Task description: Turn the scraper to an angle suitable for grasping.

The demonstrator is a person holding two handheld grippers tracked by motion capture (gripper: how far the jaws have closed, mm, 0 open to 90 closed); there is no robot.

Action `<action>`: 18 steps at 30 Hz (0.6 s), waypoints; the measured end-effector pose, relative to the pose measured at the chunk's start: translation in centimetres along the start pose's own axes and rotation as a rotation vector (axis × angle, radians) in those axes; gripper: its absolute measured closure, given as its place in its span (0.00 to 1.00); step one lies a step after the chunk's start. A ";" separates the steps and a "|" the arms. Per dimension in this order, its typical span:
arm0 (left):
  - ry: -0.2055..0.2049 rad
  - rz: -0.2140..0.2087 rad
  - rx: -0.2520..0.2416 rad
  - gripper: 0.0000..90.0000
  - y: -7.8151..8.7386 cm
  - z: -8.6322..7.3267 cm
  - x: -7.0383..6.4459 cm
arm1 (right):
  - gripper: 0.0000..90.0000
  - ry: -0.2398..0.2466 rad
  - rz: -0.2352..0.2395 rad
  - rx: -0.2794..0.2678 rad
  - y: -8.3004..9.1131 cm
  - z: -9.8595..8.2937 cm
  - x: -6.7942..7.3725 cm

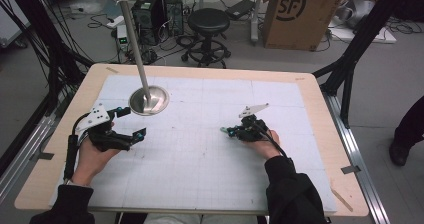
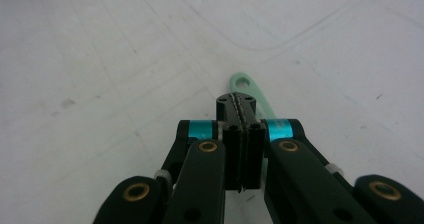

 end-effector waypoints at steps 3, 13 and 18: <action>0.001 0.001 0.001 0.02 0.0 0.0 0.0 | 1.00 0.005 0.008 -0.050 1.6 0.7 0.2; -0.001 -0.003 0.009 0.02 0.0 -0.1 -0.1 | 0.97 0.009 -0.012 -0.186 6.9 0.4 -0.4; 0.000 -0.001 0.014 0.02 0.2 -0.1 -0.1 | 0.78 0.005 0.005 -0.267 9.0 -0.1 -0.5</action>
Point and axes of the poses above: each handheld gripper's, and its own axes: y roughly backward along the jaws, z roughly out of its top, x roughly to its left, the point moved 9 cm from there along -y, roughly forward along the jaws, and after that the axes turned 12 degrees about -y, right-handed, at the moved point
